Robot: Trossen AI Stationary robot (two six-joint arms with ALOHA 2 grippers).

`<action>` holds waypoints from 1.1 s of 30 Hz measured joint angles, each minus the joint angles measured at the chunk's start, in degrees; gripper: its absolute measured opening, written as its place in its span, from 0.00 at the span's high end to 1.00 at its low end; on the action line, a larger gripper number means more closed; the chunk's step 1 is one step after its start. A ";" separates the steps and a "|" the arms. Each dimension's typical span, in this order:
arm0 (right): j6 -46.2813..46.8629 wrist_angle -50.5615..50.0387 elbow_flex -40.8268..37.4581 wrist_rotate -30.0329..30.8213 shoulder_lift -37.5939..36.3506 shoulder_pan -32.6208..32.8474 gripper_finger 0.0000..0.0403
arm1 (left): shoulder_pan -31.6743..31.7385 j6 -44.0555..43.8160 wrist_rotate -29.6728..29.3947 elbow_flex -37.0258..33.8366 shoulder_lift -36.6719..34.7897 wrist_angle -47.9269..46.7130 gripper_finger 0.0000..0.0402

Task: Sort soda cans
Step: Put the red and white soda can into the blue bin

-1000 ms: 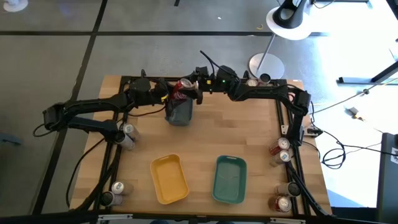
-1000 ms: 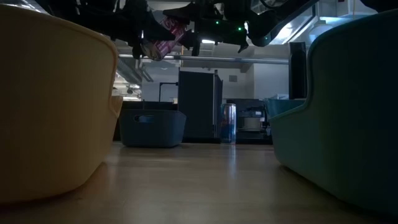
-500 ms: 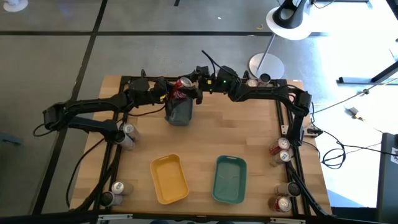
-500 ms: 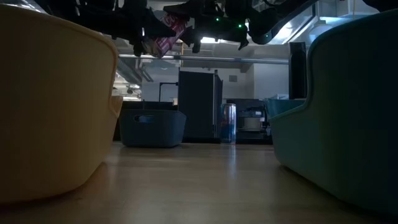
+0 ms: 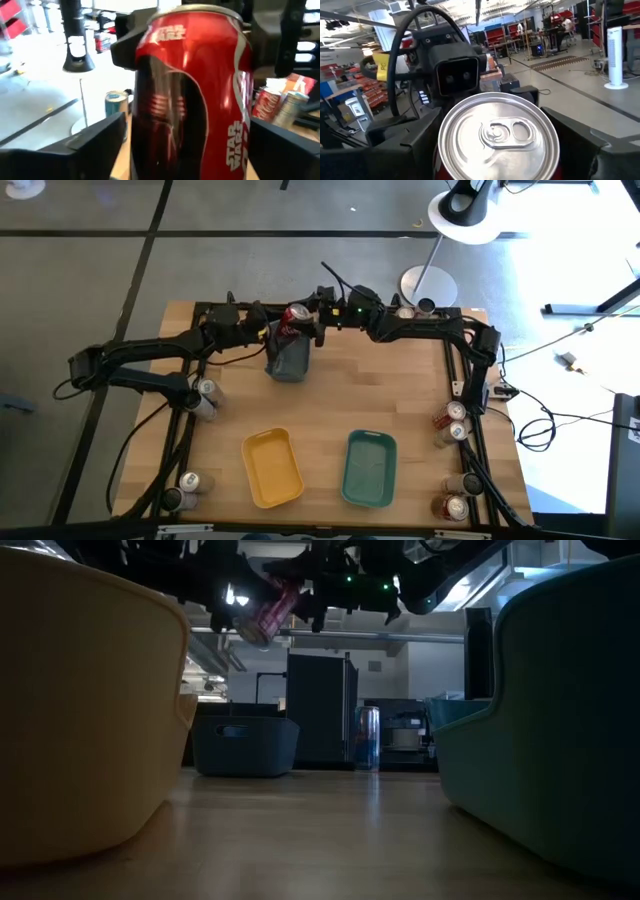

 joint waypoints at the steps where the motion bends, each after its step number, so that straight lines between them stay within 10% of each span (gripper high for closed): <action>1: -0.03 0.02 0.01 0.02 0.02 -0.01 0.29 | 0.01 -0.39 0.01 0.00 0.00 -0.33 0.03; 17: -12.20 -7.68 0.01 12.58 3.84 0.10 0.28 | 1.55 3.01 0.62 0.04 -14.68 -29.98 0.07; 33: -16.89 -0.57 0.26 19.04 13.53 0.09 0.28 | 1.07 1.71 0.68 0.02 -18.18 -30.82 0.07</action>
